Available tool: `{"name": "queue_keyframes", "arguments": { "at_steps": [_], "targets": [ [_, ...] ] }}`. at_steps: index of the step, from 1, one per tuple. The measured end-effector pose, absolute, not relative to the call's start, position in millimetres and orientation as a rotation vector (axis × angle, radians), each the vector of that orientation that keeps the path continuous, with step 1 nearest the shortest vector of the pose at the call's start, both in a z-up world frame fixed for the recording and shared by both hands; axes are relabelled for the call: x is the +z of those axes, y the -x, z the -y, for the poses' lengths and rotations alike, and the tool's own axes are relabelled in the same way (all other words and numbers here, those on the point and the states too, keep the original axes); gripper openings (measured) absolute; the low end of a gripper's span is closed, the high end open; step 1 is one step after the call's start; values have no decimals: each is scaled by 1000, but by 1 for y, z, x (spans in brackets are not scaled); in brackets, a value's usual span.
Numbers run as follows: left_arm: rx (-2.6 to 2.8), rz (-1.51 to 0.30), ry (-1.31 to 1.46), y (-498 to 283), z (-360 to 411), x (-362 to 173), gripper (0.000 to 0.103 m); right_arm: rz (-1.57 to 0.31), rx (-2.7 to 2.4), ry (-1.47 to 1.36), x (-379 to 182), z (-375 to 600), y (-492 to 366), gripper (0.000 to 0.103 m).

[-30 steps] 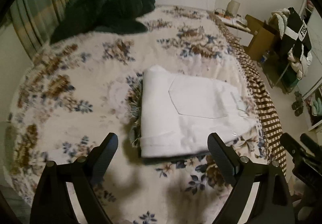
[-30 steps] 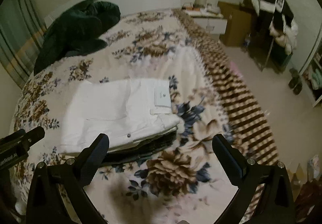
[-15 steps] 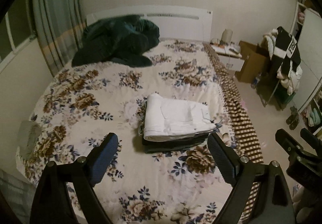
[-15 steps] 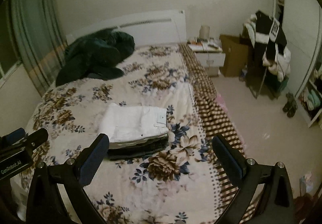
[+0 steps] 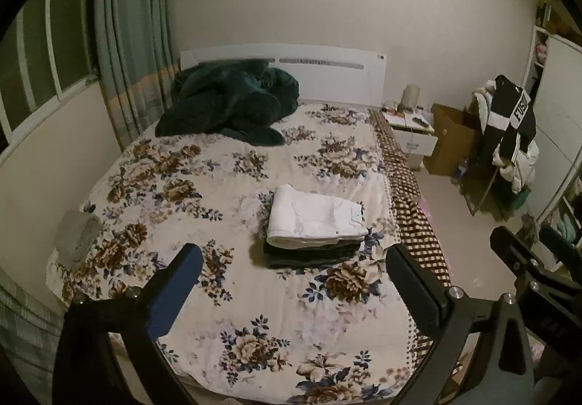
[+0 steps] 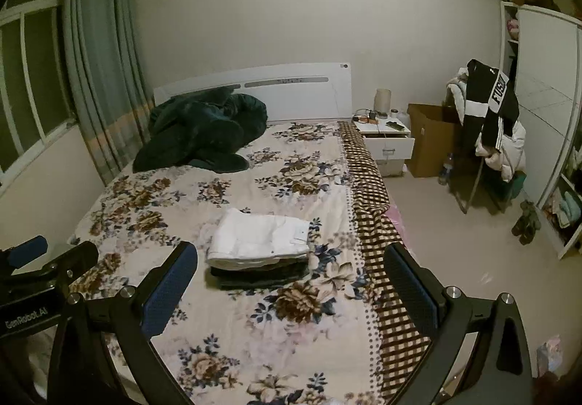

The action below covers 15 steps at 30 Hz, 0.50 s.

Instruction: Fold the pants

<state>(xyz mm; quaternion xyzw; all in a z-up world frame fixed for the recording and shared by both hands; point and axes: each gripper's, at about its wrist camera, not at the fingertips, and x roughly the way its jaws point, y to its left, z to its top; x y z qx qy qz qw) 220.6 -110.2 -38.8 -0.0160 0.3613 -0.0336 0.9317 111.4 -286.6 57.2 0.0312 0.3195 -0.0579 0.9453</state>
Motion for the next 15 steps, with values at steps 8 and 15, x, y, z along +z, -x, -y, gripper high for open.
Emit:
{"name": "queue_keyframes", "arguments": {
  "at_steps": [8,15],
  "targets": [
    [-70,-734,15,-204,99,-31,103,-649,-140,-48,80,271,-85,103],
    [-73,-714,1,-196,92,-27,103,-667,-141,-52,83,265,-87,103]
  ]
}}
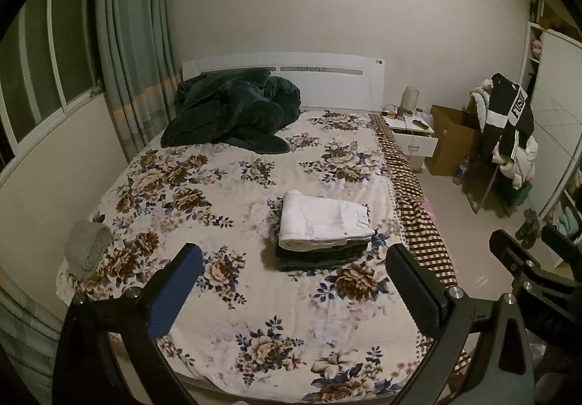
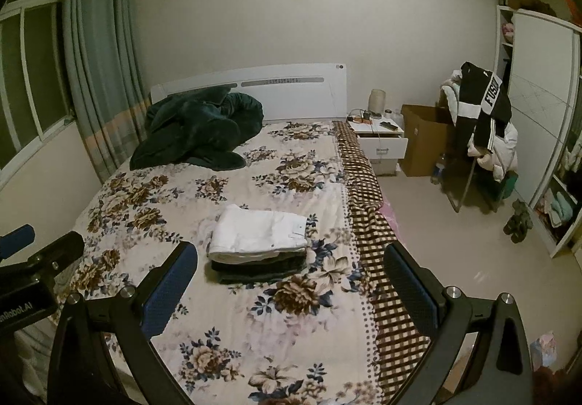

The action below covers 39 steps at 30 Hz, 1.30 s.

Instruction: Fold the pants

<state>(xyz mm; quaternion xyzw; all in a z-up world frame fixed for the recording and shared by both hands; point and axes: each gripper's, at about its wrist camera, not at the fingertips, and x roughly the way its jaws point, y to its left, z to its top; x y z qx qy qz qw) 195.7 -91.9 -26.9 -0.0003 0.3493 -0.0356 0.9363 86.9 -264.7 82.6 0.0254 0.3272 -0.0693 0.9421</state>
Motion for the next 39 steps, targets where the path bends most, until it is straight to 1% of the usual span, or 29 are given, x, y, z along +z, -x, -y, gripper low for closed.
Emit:
{"name": "queue_keyframes", "arguments": {
  "at_steps": [39],
  "targets": [
    [-74,-716,-21,-189,80,-24,103,-697,-135,-34,75,263,-87,103]
  ]
}}
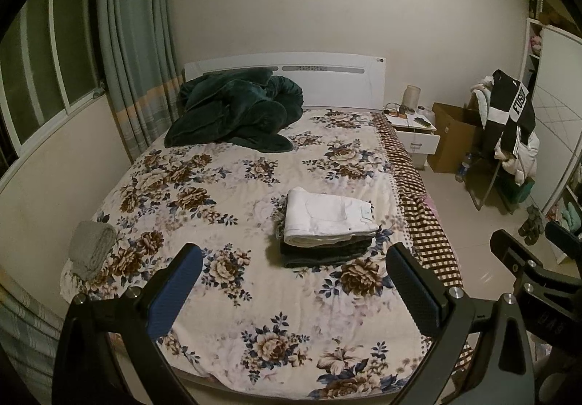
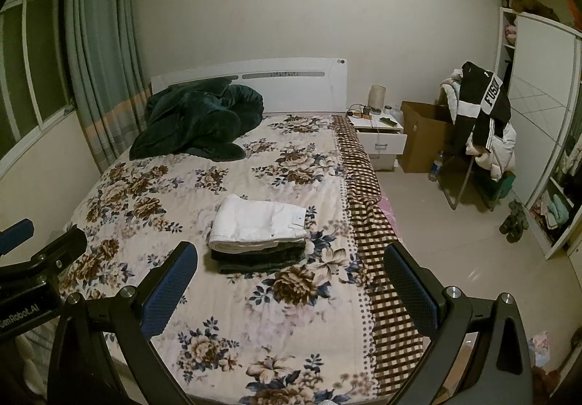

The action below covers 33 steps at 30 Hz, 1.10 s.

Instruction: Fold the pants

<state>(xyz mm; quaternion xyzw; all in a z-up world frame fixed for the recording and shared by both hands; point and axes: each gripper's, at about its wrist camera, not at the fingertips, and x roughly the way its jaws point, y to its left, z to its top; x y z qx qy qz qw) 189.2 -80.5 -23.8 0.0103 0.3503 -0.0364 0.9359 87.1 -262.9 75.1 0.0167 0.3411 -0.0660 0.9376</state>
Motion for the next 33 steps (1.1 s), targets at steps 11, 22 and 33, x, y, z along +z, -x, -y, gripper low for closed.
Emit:
{"name": "queue_keyframes", "arguments": {
  "at_steps": [11,22,33],
  "targets": [
    [-52,-717,-16,-181,68,-26,103,-698,-111,-32,72,263,-91,103],
    [-48,-718,-17,-180,71,-27,103,-694,-108,-28,72,263,-91,103],
    [-49,-715,-15,-179,76,-25,103,-693,-104,-27,68,261,-91,103]
  ]
}}
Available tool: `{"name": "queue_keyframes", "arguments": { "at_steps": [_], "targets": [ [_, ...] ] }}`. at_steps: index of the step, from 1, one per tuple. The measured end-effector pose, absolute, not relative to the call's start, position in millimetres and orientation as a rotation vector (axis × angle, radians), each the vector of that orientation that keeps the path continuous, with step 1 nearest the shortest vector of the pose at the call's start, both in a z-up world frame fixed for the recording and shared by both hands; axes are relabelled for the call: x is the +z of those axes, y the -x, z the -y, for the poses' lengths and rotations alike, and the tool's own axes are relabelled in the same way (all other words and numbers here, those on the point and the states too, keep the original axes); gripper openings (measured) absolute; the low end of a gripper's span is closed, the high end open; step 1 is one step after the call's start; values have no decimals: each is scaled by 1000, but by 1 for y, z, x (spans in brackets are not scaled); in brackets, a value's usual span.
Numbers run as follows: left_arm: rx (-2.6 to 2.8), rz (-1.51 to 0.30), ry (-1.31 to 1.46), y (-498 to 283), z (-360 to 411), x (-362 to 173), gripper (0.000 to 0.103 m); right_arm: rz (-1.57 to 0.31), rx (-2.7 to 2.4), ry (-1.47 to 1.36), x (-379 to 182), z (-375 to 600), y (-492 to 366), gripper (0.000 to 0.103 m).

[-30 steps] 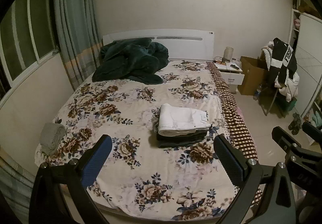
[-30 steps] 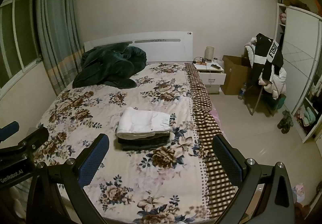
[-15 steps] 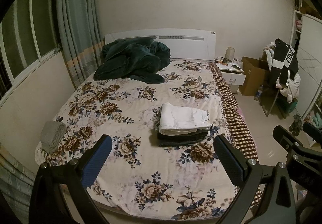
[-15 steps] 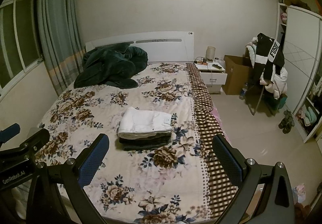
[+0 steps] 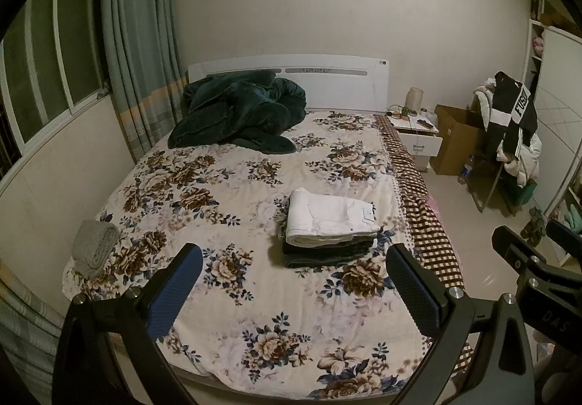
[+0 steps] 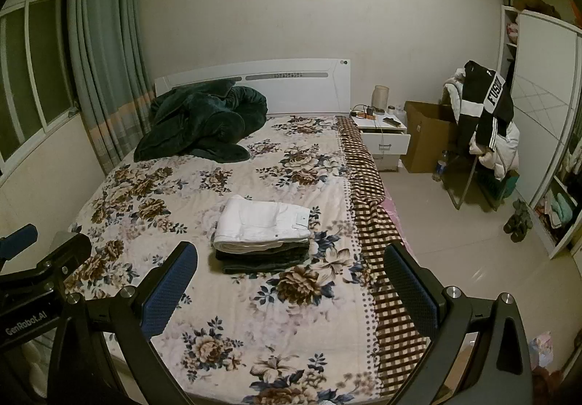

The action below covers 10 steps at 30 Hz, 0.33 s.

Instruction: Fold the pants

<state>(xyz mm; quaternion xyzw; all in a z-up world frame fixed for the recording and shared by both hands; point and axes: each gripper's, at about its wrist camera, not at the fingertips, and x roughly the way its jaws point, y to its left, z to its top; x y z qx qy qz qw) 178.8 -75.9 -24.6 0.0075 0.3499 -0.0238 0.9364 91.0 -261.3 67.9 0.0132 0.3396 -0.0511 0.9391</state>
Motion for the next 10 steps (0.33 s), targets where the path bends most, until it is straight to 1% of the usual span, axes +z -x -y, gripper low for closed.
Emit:
{"name": "queue_keyframes", "arguments": {
  "at_steps": [10],
  "targets": [
    [-45,-704,-12,-182,80,-16,103,-686,-104,-27,69,260,-91,103]
  ]
}}
